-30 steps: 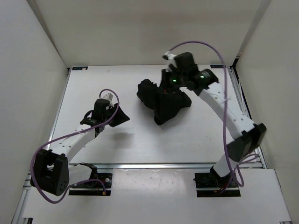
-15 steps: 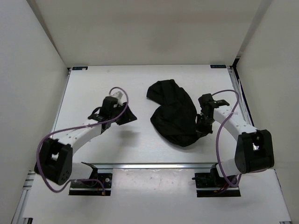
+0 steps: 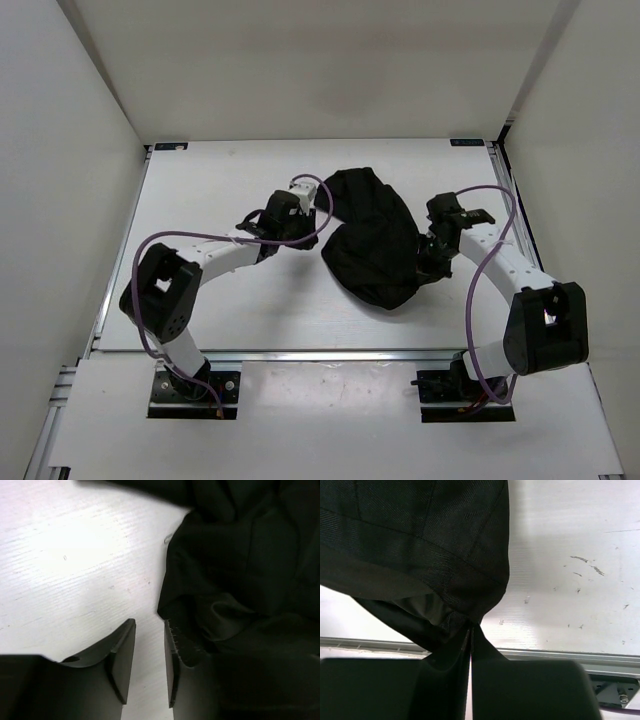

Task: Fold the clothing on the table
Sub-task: Flatten the skirt out

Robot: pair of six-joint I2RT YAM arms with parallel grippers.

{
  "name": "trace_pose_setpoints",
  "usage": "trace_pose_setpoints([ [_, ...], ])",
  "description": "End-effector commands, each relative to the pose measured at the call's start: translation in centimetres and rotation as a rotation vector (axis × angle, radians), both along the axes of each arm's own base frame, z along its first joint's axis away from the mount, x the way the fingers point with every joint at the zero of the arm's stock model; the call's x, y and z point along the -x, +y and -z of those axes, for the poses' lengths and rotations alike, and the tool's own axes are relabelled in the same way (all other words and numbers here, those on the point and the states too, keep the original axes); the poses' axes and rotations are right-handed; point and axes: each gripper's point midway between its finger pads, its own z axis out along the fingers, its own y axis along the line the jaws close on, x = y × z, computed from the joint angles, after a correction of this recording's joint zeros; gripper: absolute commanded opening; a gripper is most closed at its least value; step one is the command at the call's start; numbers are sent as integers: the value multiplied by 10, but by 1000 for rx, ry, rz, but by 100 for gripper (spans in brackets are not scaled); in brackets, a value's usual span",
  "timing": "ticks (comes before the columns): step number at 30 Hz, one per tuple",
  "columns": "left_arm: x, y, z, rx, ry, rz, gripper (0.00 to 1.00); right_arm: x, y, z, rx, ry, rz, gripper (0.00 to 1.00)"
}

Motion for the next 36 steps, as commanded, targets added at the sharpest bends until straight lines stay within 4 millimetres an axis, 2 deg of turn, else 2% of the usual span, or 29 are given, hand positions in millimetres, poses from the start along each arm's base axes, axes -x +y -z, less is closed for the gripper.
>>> trace_pose_setpoints([
  [1,1,-11,1,-45,-107,109,42,-12,6,-17,-53,-59,-2,0],
  [5,-2,-21,11,-15,-133,155,44,-12,-2,-20,-39,-46,-8,0],
  [9,-9,-29,20,-21,-158,161,45,-11,-1,-25,-30,-43,-32,0],
  [13,-17,-38,20,23,-159,175,46,-11,-2,-24,-26,-31,-33,0],
  [15,-13,-46,20,47,-142,200,46,-9,-2,-25,-21,-26,-38,0],
  [21,-8,-50,29,51,-125,208,46,-12,-5,-24,-28,-31,-21,0],
  [23,-14,-49,30,70,-130,181,46,-11,-4,-23,-30,-23,-25,0],
  [27,-22,-59,38,120,-122,142,48,-10,0,-26,-28,-26,-51,0],
  [28,-27,-61,33,139,-132,123,48,-10,-1,-25,-28,-24,-45,0],
  [31,-42,-60,35,172,-131,47,48,-4,-1,-24,-26,-6,-51,0],
  [34,-60,-46,36,174,-140,-49,46,0,-2,-23,-31,0,-49,0],
  [35,-60,-43,38,186,-123,-66,49,1,-3,-23,-30,-3,-43,0],
  [36,-64,-39,32,203,-137,-91,51,0,-4,-24,-34,-5,-34,0],
])
